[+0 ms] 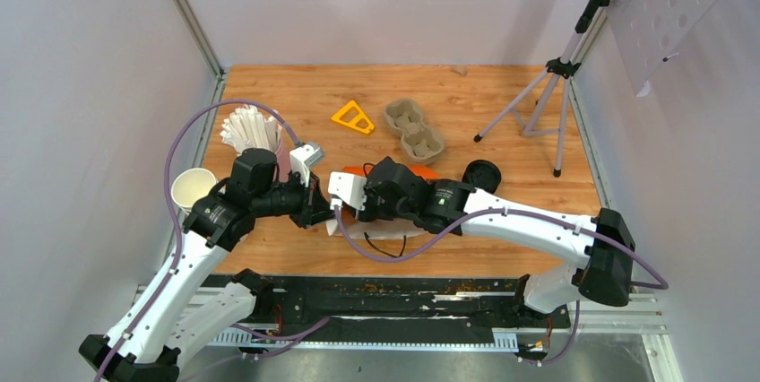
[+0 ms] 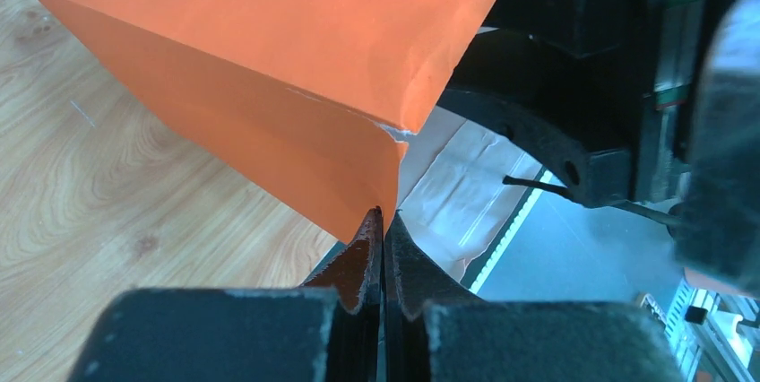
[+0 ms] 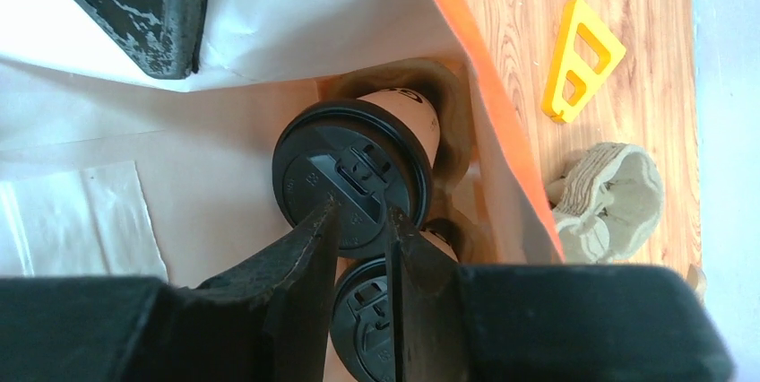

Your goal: Pack the takeout coffee

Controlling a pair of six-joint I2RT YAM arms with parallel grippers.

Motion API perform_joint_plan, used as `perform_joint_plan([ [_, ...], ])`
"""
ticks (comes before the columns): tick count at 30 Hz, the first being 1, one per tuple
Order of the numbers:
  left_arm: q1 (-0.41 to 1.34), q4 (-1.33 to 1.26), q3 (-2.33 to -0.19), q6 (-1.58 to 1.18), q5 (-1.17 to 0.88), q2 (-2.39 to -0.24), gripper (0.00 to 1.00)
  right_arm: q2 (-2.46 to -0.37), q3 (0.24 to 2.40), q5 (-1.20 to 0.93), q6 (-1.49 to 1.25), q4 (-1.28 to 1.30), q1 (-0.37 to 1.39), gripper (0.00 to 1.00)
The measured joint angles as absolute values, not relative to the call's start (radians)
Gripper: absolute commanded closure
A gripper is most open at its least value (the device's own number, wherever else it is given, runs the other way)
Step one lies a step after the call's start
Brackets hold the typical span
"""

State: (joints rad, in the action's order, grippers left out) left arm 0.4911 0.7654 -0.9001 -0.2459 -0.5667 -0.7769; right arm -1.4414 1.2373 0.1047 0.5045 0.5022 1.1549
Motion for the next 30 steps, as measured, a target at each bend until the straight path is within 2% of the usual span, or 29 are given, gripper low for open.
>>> perform_joint_plan([
  [30,0.490,0.765,-0.900,-0.248,-0.579,-0.789,0.97,-1.526,1.143,0.124,0.509,0.277,1.145,0.78],
])
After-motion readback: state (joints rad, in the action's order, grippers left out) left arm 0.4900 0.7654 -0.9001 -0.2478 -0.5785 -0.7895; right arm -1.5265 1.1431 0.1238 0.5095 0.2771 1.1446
